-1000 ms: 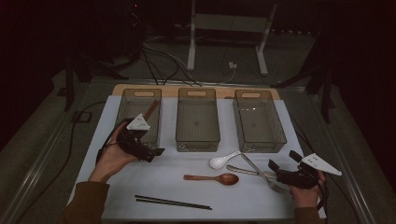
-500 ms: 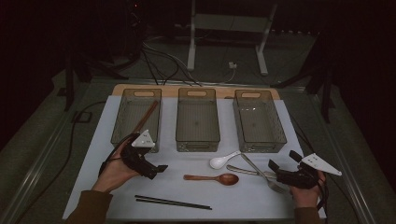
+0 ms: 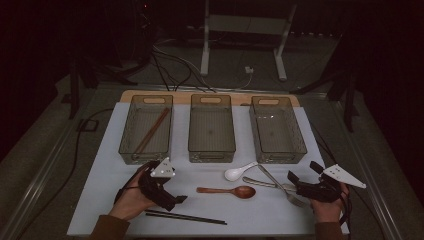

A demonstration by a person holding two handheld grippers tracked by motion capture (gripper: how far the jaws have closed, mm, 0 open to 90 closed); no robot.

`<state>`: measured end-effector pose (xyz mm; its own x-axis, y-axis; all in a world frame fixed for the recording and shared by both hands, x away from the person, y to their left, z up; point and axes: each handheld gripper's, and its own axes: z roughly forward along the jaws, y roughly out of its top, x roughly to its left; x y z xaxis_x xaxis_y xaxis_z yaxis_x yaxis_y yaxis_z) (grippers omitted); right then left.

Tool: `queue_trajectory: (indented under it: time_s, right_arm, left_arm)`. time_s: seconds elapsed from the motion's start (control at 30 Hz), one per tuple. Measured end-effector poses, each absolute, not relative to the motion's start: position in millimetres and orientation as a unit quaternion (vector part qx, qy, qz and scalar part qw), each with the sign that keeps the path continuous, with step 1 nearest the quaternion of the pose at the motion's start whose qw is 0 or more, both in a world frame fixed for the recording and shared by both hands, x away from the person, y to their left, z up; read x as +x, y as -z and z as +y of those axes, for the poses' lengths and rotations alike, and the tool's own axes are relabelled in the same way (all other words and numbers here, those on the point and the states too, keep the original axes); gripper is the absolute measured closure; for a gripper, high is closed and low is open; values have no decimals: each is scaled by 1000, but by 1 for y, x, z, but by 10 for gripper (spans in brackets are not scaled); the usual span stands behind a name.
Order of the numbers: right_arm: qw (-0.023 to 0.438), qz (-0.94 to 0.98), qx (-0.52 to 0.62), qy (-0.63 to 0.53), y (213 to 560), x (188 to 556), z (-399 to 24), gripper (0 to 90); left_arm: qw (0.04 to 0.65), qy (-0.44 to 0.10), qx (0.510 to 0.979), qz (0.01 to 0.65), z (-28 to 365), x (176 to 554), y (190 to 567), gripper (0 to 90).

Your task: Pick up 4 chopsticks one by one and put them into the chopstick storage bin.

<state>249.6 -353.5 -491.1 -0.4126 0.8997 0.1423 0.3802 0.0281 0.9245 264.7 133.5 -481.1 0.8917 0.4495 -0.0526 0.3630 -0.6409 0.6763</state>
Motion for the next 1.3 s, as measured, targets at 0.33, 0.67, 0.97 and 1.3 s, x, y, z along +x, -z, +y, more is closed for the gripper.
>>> queue_trajectory:
  time_s: [0.33,0.67,0.97,1.3]
  right_arm:
    - [256,670,477,-507,491,250,-353,0]
    - [257,670,478,-507,491,250,-353,0]
    - [256,671,477,-507,492,250,-353,0]
    - [257,670,477,-507,491,250,-353,0]
  left_arm:
    - [324,-37,924,202,119,250,506,15]
    - [304,-46,932,191,114,247,514,76]
    - [302,-57,935,177,114,245,512,207]
    - [304,-55,937,160,114,243,512,292]
